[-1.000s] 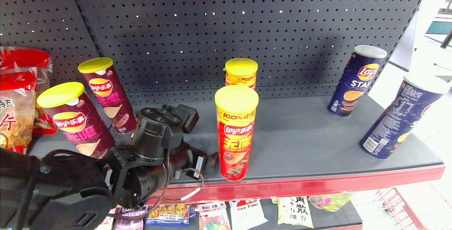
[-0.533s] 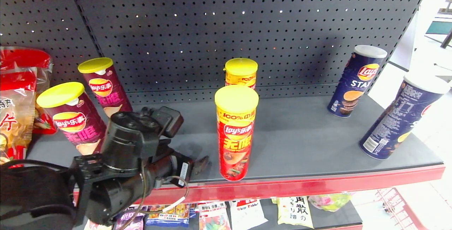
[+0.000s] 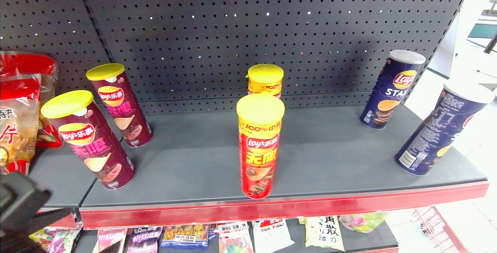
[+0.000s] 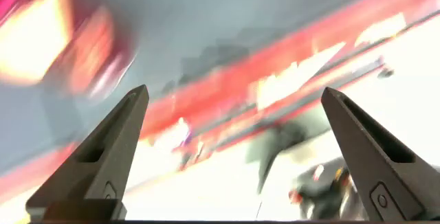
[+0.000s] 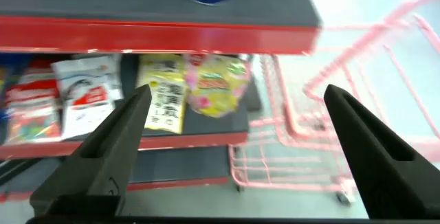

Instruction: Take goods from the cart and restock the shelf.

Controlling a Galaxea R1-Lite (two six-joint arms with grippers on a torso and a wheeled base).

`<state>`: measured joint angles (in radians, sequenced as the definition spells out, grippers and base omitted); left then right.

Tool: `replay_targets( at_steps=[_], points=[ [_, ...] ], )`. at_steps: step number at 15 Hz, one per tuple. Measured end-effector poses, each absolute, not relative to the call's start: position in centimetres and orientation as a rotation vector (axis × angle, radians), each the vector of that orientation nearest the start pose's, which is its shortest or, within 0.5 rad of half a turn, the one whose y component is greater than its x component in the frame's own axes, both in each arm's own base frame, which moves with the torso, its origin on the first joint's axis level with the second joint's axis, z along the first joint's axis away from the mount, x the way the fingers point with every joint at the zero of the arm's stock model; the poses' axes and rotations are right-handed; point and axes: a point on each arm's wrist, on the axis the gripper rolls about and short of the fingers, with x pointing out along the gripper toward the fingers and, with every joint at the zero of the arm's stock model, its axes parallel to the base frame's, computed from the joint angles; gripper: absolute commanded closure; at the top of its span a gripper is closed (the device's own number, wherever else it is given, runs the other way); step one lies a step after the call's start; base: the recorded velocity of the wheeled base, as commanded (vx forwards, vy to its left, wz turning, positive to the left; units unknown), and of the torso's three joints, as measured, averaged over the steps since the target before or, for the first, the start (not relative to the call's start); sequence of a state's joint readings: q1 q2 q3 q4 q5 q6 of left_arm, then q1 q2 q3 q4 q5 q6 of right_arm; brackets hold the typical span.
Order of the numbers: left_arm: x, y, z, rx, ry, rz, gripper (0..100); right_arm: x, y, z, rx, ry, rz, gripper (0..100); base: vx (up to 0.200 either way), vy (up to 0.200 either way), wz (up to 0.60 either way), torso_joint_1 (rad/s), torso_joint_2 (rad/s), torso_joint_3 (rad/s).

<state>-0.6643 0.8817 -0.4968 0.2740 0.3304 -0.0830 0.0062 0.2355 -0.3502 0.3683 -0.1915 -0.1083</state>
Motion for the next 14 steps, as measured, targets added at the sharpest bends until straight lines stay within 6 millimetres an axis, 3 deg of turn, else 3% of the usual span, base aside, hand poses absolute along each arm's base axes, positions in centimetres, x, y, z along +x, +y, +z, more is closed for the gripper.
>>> replay_targets(
  at_steps=[3, 5, 6, 8, 10, 12, 14],
  points=[
    [0.3, 0.7, 16.9, 0.171, 0.567, -0.106, 0, -3.5, -0.1, 13.0, -0.115, 0.223, -0.087, 0, 0.0, 0.0, 0.0, 0.0, 0.0, 0.0],
    [-3.6, 1.8, 15.4, 0.084, 0.511, 0.08, 0, -4.0, 0.0, 11.2, -0.109, 0.188, -0.028, 0, 0.0, 0.0, 0.0, 0.0, 0.0, 0.0],
    [-4.6, 1.7, 14.7, 0.036, 0.46, 0.115, 0, -3.8, 0.0, 10.5, -0.109, 0.161, -0.017, 0, 0.0, 0.0, 0.0, 0.0, 0.0, 0.0],
    [-4.6, 1.4, 14.1, -0.046, 0.256, 0.115, 0, -3.3, 0.0, 10.0, -0.105, 0.043, -0.014, 0, 0.0, 0.0, 0.0, 0.0, 0.0, 0.0],
    [-3.4, 1.0, 12.8, -0.084, 0.121, 0.071, 0, -2.9, 0.0, 9.2, -0.058, -0.004, 0.002, 0, 0.0, 0.0, 0.0, 0.0, 0.0, 0.0],
    [-2.1, 0.7, 10.8, -0.077, 0.018, 0.012, 0, -2.6, 0.0, 8.6, -0.05, -0.013, 0.002, 0, 0.0, 0.0, 0.0, 0.0, 0.0, 0.0],
    [-1.6, 0.5, 9.0, -0.062, 0.036, -0.046, 0, -2.5, 0.0, 8.3, -0.041, -0.006, 0.007, 0, 0.0, 0.0, 0.0, 0.0, 0.0, 0.0]
  ],
)
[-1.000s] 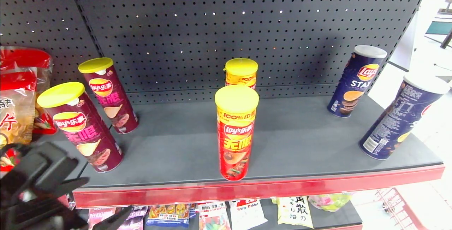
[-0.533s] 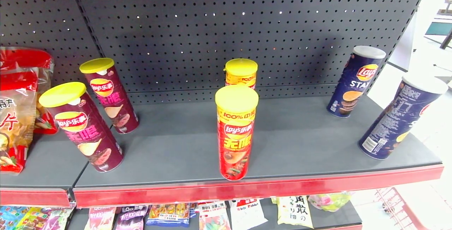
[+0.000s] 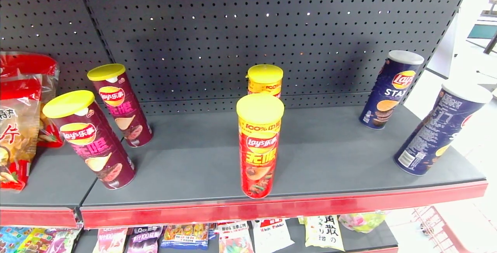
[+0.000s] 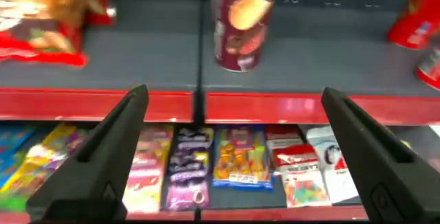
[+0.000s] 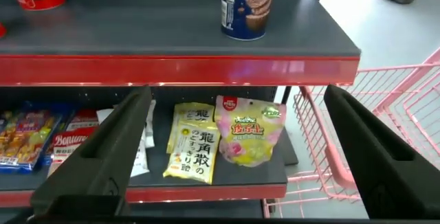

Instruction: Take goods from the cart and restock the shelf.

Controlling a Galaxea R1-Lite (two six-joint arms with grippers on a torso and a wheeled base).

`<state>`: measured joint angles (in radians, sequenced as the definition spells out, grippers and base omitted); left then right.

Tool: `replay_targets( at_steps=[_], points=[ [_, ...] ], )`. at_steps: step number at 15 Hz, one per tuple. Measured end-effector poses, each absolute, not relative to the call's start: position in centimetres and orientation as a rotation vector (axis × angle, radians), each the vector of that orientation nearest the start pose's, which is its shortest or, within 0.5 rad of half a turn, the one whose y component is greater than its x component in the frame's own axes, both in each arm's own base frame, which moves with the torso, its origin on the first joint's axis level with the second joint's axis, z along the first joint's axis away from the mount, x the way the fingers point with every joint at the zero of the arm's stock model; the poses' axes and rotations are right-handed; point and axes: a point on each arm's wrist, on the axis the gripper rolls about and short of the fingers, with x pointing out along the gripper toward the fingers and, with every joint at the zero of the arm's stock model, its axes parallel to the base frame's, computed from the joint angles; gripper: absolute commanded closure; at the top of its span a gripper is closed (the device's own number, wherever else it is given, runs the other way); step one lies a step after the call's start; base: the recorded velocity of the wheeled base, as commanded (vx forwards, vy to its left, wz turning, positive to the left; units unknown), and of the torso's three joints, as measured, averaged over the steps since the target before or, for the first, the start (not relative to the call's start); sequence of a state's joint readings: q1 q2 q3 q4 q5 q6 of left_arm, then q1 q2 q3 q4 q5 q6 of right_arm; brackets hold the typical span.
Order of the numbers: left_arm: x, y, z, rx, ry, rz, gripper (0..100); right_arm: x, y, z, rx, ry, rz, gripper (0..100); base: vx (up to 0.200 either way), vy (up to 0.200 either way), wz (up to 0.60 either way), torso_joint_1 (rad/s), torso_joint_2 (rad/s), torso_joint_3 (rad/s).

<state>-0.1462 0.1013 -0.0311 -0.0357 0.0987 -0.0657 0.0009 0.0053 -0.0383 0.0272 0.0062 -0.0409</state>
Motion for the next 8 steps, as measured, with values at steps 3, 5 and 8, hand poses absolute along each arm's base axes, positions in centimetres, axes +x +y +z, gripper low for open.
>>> replay_targets(
  at_steps=[3, 5, 8],
  points=[
    [-1.54, 0.11, 8.33, -0.046, 0.05, -0.197, 0, -2.48, -0.04, 8.22, -0.015, -0.01, -0.019, 0, 0.0, 0.0, 0.0, 0.0, 0.0, 0.0],
    [-1.5, 0.1, 8.19, -0.012, 0.063, -0.189, 0, -2.32, -0.01, 7.82, -0.016, -0.006, -0.004, 0, 0.0, 0.0, 0.0, 0.0, 0.0, 0.0],
    [-1.42, 0.16, 8.15, 0.007, 0.095, -0.017, 0, -2.26, 0.0, 7.61, -0.011, 0.0, -0.002, 0, 0.0, 0.0, 0.0, 0.0, 0.0, 0.0]
  ],
)
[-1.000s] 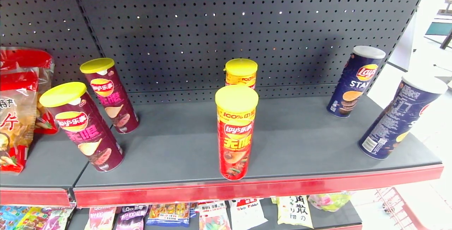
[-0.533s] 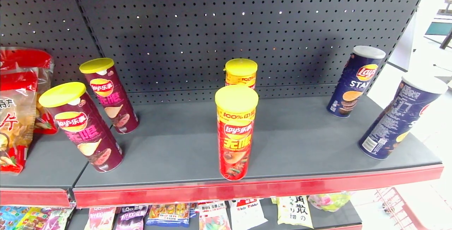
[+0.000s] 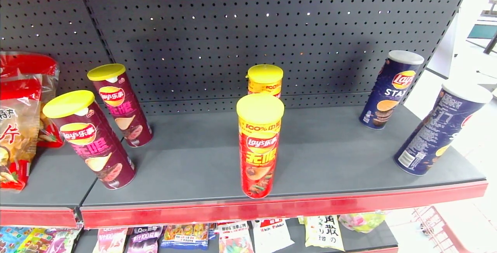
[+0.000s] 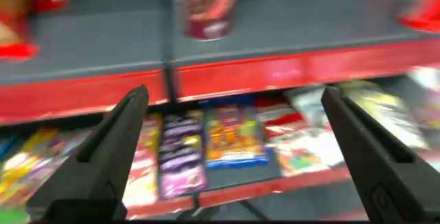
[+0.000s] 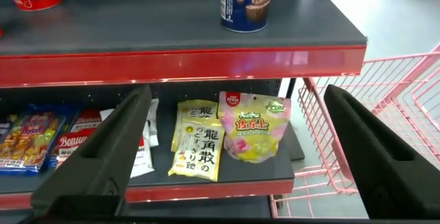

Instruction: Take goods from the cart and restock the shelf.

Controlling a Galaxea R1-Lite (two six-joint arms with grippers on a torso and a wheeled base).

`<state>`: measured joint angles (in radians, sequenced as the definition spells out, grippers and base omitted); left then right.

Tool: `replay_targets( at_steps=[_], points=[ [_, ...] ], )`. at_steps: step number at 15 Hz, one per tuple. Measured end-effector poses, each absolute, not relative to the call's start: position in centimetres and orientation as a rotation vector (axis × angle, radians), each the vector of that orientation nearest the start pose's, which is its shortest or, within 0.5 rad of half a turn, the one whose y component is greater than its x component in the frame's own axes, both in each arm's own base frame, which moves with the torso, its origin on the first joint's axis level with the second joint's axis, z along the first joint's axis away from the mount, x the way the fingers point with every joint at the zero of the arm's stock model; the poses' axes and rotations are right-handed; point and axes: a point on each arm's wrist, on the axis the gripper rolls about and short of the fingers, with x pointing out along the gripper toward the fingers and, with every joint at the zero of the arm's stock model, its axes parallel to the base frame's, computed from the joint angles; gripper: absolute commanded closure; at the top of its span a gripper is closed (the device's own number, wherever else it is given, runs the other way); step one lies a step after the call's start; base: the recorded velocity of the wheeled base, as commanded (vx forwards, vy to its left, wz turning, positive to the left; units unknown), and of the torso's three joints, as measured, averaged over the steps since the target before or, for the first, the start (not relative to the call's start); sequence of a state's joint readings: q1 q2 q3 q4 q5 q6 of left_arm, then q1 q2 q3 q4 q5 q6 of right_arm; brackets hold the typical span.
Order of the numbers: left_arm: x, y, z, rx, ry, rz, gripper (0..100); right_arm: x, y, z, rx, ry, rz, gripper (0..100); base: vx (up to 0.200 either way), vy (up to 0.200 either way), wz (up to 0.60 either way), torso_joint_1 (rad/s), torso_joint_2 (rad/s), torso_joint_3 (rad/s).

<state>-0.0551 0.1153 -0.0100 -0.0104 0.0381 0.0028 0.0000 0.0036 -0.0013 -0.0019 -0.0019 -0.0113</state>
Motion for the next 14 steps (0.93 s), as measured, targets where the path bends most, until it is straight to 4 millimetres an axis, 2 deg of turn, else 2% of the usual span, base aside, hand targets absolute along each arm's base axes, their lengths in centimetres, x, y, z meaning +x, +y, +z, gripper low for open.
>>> replay_targets(
  at_steps=[2, 14],
  points=[
    [-1.62, 0.09, 8.07, 0.004, 0.083, 0.035, 0, -2.26, 0.0, 7.59, -0.011, 0.001, -0.002, 0, 0.0, 0.0, 0.0, 0.0, 0.0, 0.0],
    [-2.27, 0.04, 7.49, 0.002, 0.007, 0.01, 0, -2.26, -0.01, 7.55, -0.006, 0.003, -0.001, 0, 0.0, 0.0, 0.0, 0.0, 0.0, 0.0]
  ],
)
